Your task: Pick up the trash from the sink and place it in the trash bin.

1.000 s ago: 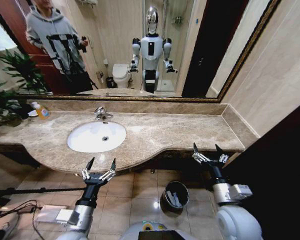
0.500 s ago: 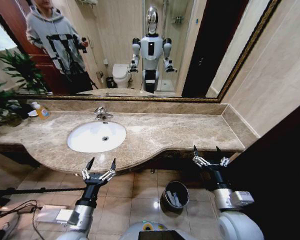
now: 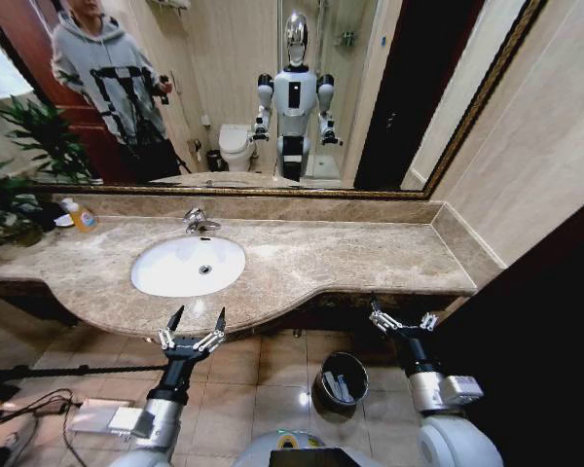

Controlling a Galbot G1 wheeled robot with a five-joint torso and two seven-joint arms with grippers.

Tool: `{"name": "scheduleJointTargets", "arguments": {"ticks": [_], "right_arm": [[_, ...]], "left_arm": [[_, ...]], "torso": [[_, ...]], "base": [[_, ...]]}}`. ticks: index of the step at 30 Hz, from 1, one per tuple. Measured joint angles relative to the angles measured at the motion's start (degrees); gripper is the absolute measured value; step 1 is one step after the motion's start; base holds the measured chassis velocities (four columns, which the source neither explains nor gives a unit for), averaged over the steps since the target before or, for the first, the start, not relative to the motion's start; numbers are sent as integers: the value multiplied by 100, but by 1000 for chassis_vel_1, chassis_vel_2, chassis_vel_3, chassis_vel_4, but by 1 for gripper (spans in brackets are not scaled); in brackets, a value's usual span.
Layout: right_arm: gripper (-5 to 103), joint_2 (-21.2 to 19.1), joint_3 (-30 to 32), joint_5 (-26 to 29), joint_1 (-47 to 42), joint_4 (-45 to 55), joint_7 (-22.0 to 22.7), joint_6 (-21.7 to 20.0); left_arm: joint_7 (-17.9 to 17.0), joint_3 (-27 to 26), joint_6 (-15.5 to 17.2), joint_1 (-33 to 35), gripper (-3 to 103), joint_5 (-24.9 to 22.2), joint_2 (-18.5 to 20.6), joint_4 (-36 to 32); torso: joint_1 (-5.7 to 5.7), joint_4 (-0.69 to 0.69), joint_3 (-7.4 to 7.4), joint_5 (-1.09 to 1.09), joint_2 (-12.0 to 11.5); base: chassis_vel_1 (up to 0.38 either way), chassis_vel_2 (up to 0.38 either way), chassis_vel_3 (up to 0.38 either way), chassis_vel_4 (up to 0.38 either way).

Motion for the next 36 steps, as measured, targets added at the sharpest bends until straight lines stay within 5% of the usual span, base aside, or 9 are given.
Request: {"name": "scheduleJointTargets", "arguments": {"ticks": [36], "right_arm": [[100,-2,6,10,6,18,-4,-20]], "left_arm": [[0,0,0,0,100,0,0,0]], "torso": [[0,0,0,0,0]], "base": [[0,0,0,0]]}}
